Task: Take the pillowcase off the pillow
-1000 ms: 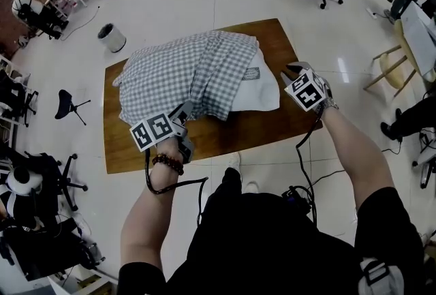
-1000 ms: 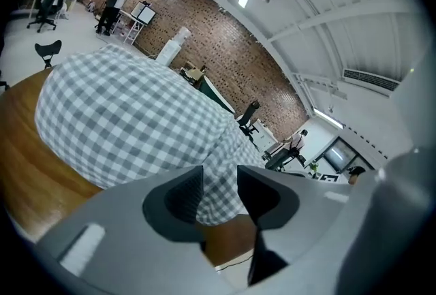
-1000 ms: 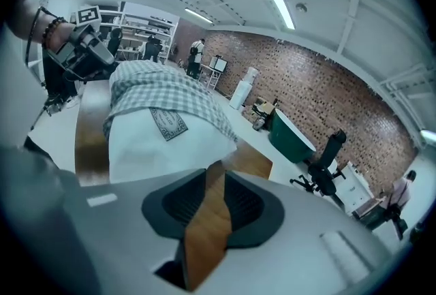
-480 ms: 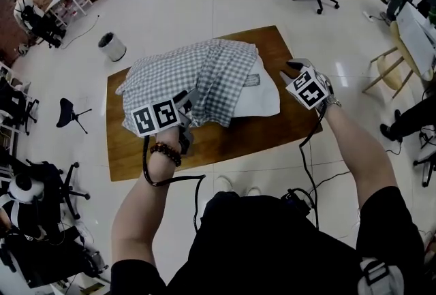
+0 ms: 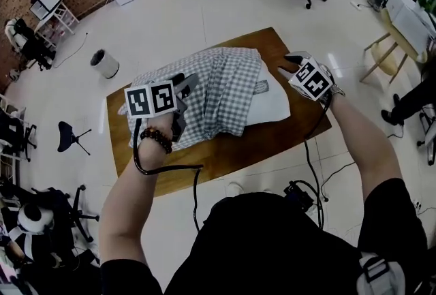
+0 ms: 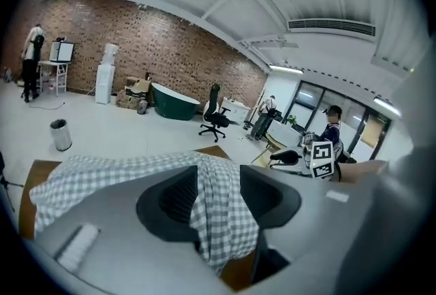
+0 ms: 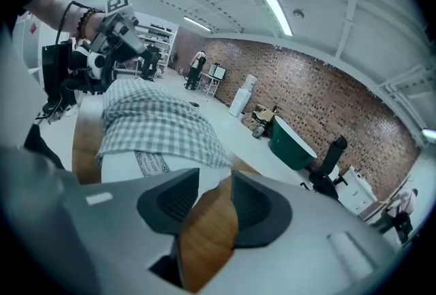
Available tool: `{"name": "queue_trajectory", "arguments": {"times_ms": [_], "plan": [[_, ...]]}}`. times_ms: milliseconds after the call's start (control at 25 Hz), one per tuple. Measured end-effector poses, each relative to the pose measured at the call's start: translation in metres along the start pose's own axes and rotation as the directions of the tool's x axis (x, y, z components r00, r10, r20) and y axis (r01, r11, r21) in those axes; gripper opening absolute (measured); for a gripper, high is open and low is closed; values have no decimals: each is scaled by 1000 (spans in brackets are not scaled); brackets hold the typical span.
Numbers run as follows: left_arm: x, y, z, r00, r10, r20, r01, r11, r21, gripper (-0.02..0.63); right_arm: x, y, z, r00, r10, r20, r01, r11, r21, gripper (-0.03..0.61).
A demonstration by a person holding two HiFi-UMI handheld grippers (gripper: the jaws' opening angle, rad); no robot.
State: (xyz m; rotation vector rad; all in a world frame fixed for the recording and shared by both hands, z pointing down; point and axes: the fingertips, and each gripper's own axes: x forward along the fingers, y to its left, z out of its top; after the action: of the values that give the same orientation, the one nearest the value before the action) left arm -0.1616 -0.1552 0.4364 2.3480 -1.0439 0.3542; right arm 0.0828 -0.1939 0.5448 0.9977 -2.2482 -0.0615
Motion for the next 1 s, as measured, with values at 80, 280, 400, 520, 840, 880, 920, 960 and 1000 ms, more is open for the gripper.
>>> {"name": "queue_trajectory", "arguments": {"times_ms": [80, 280, 400, 520, 840, 880, 920, 960, 1000], "plan": [[-1, 3, 16, 1000, -20, -21, 21, 999, 43, 181, 5, 1, 9, 1000, 8, 4, -8, 1000, 9, 163], [8, -2, 47, 994, -69, -85, 79, 989, 125, 187, 7, -3, 20, 1000, 25, 0, -25, 998, 54, 175], [18, -8, 63, 989, -95, -116, 114, 980, 166, 190, 8, -6, 15, 999, 51, -18, -50, 996, 68, 197], [35, -4, 74, 979, -117, -165, 150, 967, 205, 199, 22, -13, 10, 996, 83, -31, -79, 992, 97, 209], [117, 24, 101, 953, -118, -280, 200, 937, 288, 227, 75, -49, -19, 971, 232, -55, -221, 962, 158, 247], [131, 28, 103, 947, -117, -299, 209, 932, 297, 229, 83, -55, -22, 965, 258, -52, -246, 954, 173, 255], [146, 31, 106, 940, -118, -319, 219, 928, 303, 232, 90, -61, -26, 957, 286, -48, -273, 943, 188, 258], [161, 33, 109, 933, -118, -340, 228, 924, 305, 235, 96, -69, -29, 948, 315, -41, -301, 932, 203, 264], [177, 35, 112, 925, -118, -362, 237, 922, 306, 239, 102, -77, -31, 939, 343, -33, -328, 920, 216, 272]]}}
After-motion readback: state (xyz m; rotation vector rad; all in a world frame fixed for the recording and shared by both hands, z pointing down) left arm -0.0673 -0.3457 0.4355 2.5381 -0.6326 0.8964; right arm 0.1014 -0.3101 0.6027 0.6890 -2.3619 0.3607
